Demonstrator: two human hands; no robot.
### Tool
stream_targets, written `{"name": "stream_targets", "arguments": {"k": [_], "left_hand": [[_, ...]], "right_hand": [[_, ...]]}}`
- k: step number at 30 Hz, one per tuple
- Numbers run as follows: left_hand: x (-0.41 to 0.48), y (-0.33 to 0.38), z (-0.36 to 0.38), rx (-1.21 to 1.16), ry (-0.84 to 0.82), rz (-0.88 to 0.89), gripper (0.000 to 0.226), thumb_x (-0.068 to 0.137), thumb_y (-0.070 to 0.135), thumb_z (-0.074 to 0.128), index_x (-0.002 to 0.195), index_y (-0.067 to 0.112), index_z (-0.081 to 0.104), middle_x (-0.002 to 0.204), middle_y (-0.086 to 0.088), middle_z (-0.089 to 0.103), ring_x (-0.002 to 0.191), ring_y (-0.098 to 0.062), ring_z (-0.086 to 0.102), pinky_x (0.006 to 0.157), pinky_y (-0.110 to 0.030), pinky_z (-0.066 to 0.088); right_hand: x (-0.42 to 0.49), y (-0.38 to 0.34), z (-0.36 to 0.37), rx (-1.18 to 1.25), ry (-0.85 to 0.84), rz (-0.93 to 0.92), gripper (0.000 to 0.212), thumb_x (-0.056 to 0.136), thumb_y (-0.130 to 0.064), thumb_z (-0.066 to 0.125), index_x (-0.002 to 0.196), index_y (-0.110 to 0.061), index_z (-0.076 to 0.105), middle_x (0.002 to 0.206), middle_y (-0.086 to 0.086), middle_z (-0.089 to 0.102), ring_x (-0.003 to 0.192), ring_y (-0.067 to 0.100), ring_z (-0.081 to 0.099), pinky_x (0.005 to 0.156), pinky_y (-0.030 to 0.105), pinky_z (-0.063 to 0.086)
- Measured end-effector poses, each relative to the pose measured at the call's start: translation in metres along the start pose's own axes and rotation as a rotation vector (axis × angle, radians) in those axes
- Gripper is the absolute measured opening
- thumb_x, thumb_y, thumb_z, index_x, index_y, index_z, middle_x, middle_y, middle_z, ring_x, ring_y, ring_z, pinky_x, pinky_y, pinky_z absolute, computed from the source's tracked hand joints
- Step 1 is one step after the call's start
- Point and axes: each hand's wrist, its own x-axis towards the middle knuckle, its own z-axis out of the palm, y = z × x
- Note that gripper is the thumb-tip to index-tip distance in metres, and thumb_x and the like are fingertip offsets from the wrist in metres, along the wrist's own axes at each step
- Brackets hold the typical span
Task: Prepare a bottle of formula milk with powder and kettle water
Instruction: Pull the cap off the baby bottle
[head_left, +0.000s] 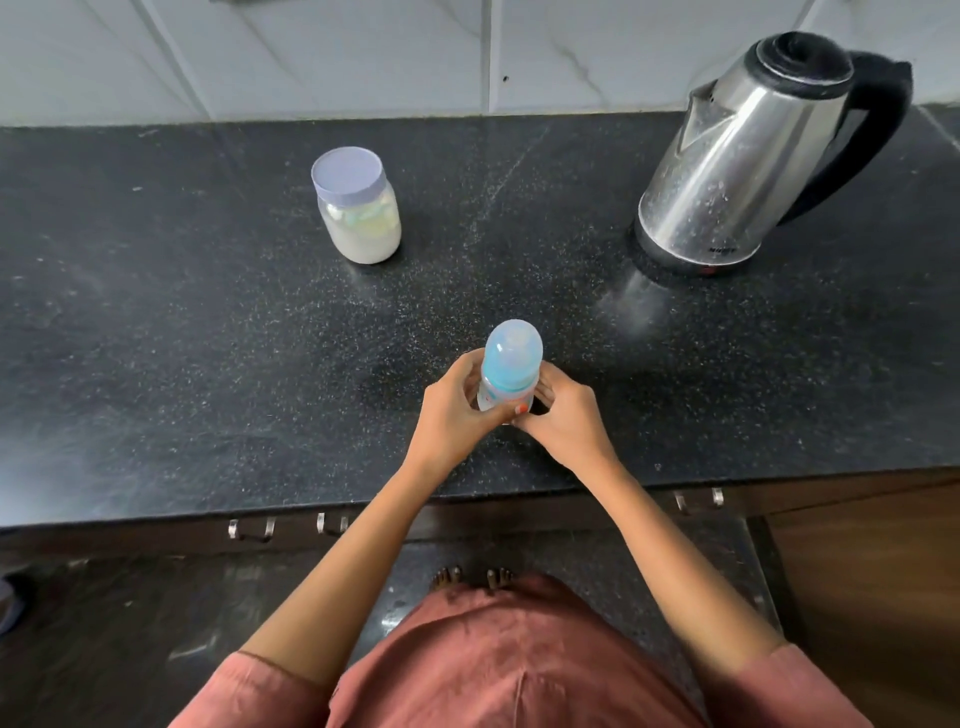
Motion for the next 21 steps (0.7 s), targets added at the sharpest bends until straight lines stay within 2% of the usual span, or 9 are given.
{"name": "stream_targets", "arguments": {"k": [7, 10, 13, 15, 17, 19, 21], "left_hand": [[0.001, -0.006, -0.001, -0.011, -0.015, 0.017, 0.059, 0.069, 0.014, 0.079, 0.119, 0.018, 0.049, 0.113, 0.006, 0.059, 0.105, -0.005, 0.057, 0.089, -0.016, 0.046], [0.002, -0.008, 0.0, -0.001, -0.026, 0.039, 0.059, 0.07, 0.016, 0.079, 0.12, 0.017, 0.048, 0.117, 0.003, 0.059, 0.108, -0.008, 0.056, 0.093, -0.021, 0.045], [0.001, -0.008, 0.002, -0.001, -0.032, 0.062, 0.062, 0.067, 0.026, 0.08, 0.117, 0.029, 0.044, 0.116, 0.009, 0.058, 0.11, -0.007, 0.055, 0.092, -0.022, 0.045], [0.001, -0.007, 0.004, -0.008, -0.043, 0.043, 0.062, 0.067, 0.027, 0.079, 0.117, 0.034, 0.042, 0.114, 0.014, 0.057, 0.106, -0.003, 0.056, 0.087, -0.016, 0.044], [0.001, -0.007, 0.006, -0.006, -0.023, 0.015, 0.06, 0.069, 0.02, 0.08, 0.118, 0.03, 0.046, 0.11, 0.012, 0.06, 0.096, 0.002, 0.056, 0.078, -0.008, 0.042], [0.001, -0.006, 0.008, 0.027, 0.023, 0.004, 0.054, 0.07, 0.015, 0.078, 0.116, 0.021, 0.052, 0.104, 0.008, 0.062, 0.085, 0.008, 0.056, 0.069, -0.003, 0.039], [0.001, -0.005, 0.009, 0.042, 0.041, 0.005, 0.048, 0.069, 0.012, 0.077, 0.112, 0.015, 0.055, 0.093, 0.007, 0.063, 0.075, 0.013, 0.054, 0.063, -0.003, 0.038]], "right_hand": [[0.002, -0.003, -0.005, -0.098, -0.077, -0.019, 0.06, 0.073, -0.008, 0.073, 0.128, -0.01, 0.049, 0.126, 0.007, 0.059, 0.114, 0.01, 0.052, 0.099, 0.026, 0.043], [0.004, -0.011, -0.02, -0.251, -0.133, 0.014, 0.078, 0.073, -0.018, 0.074, 0.14, -0.018, 0.034, 0.14, 0.003, 0.047, 0.128, 0.016, 0.042, 0.107, 0.033, 0.035], [0.004, -0.027, -0.038, -0.299, -0.166, 0.009, 0.087, 0.072, -0.019, 0.075, 0.144, -0.02, 0.027, 0.147, 0.001, 0.037, 0.135, 0.017, 0.034, 0.113, 0.037, 0.029], [0.004, -0.042, -0.041, -0.275, -0.206, -0.027, 0.086, 0.068, -0.021, 0.077, 0.142, -0.02, 0.032, 0.142, -0.001, 0.045, 0.132, 0.015, 0.04, 0.11, 0.039, 0.034], [0.004, -0.057, -0.035, -0.258, -0.166, -0.023, 0.084, 0.063, -0.026, 0.079, 0.136, -0.021, 0.039, 0.131, -0.003, 0.055, 0.121, 0.014, 0.05, 0.102, 0.039, 0.042], [0.004, -0.068, -0.028, -0.338, -0.109, -0.007, 0.078, 0.063, -0.032, 0.079, 0.131, -0.025, 0.042, 0.127, -0.006, 0.054, 0.116, 0.016, 0.051, 0.095, 0.039, 0.045], [0.003, -0.077, -0.024, -0.498, -0.087, 0.001, 0.075, 0.067, -0.036, 0.076, 0.131, -0.028, 0.038, 0.131, -0.008, 0.048, 0.118, 0.017, 0.047, 0.089, 0.036, 0.041]]}}
